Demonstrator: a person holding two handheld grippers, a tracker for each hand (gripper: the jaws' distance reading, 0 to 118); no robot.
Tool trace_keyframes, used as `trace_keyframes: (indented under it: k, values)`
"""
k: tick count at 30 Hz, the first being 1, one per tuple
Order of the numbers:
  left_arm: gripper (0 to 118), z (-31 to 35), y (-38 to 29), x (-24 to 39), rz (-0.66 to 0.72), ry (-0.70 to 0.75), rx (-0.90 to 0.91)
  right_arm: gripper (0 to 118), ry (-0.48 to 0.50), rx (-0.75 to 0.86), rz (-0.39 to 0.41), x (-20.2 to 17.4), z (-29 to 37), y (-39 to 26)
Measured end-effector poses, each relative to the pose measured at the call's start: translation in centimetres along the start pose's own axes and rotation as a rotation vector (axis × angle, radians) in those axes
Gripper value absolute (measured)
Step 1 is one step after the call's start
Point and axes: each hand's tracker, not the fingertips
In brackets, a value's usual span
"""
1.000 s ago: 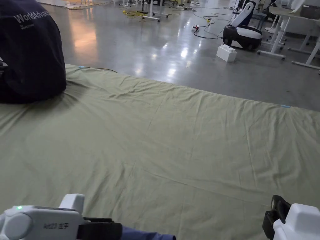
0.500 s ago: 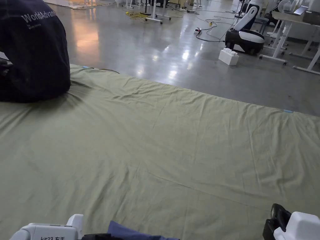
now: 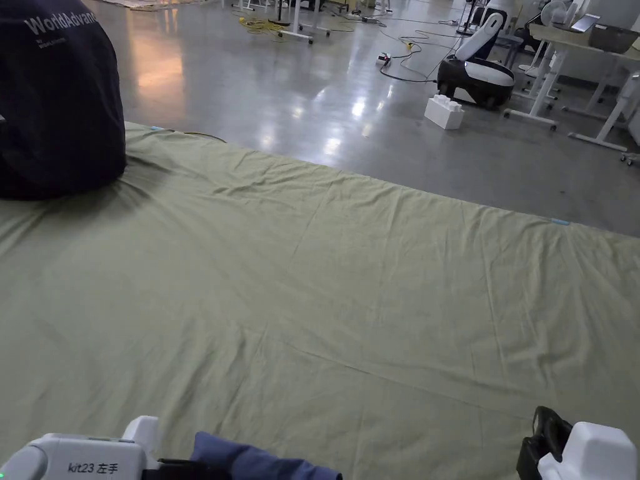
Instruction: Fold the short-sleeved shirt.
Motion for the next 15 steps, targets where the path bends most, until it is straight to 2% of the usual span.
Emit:
trace_keyframes:
  k: [4,11,15]
  values:
    - [12,4.3,2.1,1.6,-0.056,0.077,0.023,1,0.002,0.002,0.002,0.1,-0.1,0.2]
    - [12,11.6,4.8,5.7,-0.125,0.392,0.043,1,0.02,0.008,0.006,-0.6,-0.4,0.3]
    - [12,12.3,4.9,8.9,-0.189,0.528,0.017,1,0.034,0.007,0.0,-1.2,-0.7,0.2]
